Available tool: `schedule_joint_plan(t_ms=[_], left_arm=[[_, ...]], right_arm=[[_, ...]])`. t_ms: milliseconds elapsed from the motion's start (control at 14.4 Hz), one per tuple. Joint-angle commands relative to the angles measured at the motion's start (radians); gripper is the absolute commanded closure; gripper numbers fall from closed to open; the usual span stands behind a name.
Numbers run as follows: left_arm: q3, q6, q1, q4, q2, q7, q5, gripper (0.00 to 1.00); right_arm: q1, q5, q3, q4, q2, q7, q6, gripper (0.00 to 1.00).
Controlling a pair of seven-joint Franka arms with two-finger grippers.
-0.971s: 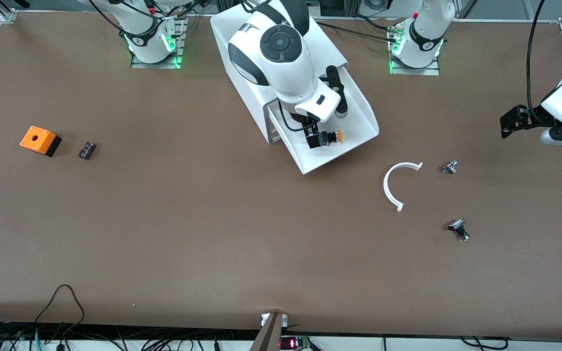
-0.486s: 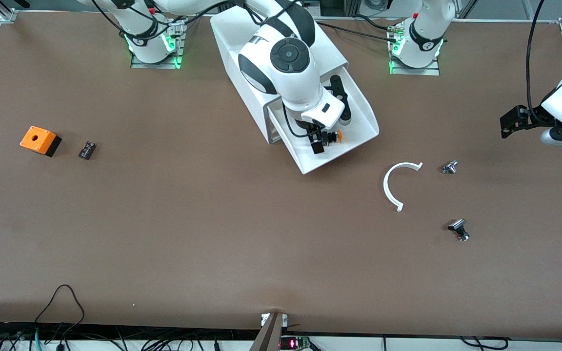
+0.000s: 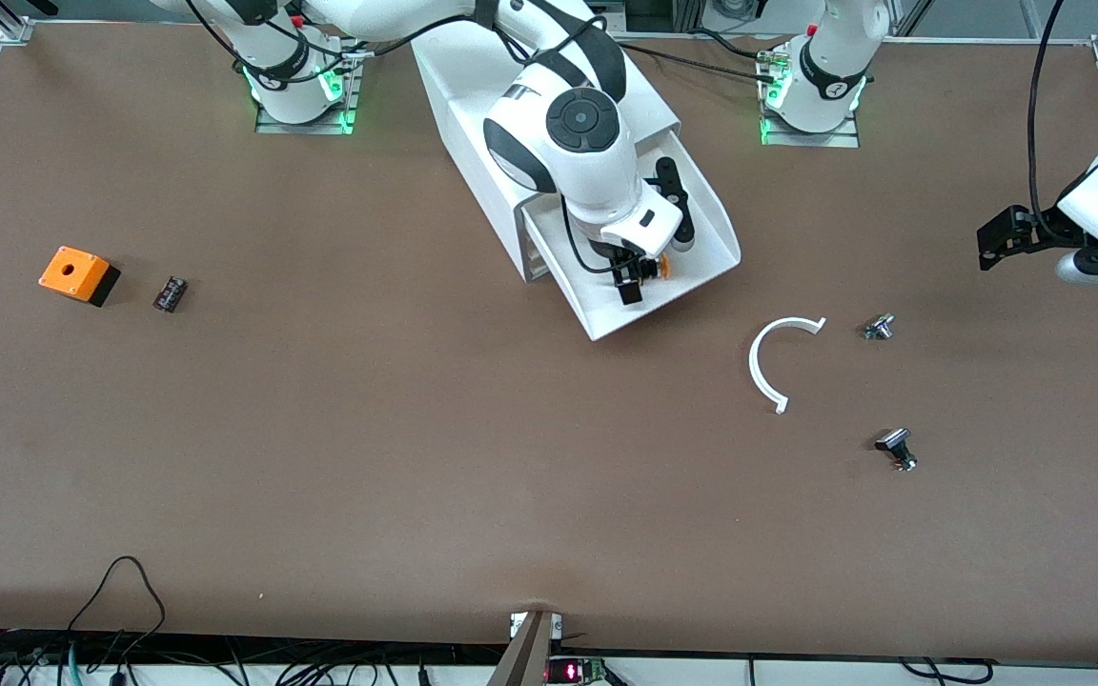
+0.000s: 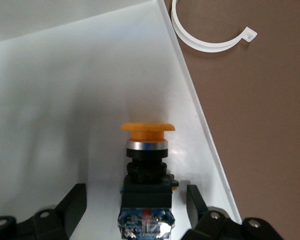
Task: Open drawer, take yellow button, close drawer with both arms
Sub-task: 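Grasp the yellow push button in the drawer with the right gripper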
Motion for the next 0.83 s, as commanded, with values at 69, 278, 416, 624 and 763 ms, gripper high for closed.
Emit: schedule_joint_plan(t_ms=[69, 278, 416, 624, 763], left_arm=[[0.004, -0.017, -0.004, 0.007, -0.010, -0.005, 0.015, 0.00], [0.004, -0.017, -0.004, 0.007, -0.010, -0.005, 0.015, 0.00], [0.002, -0.017, -0.004, 0.007, -0.010, -0.005, 0.015, 0.00], [0.004, -0.014, -0.004, 0.007, -0.009, -0.004, 0.015, 0.00], [0.004, -0.009, -0.004, 0.008, -0.010, -0.001, 0.014, 0.00]], right_arm=[[0.016, 0.001, -0.014, 0.037, 0.017, 0.020, 0.000, 0.50], [0.024, -0.004, -0.017, 0.037, 0.010, 0.020, -0.009, 0.59], [0.028, -0.004, -0.028, 0.039, -0.010, 0.020, -0.033, 0.63], [0.048, 0.002, -0.054, 0.037, -0.058, 0.065, -0.067, 0.67], [0.047, 0.002, -0.054, 0.037, -0.084, 0.116, -0.081, 0.67]])
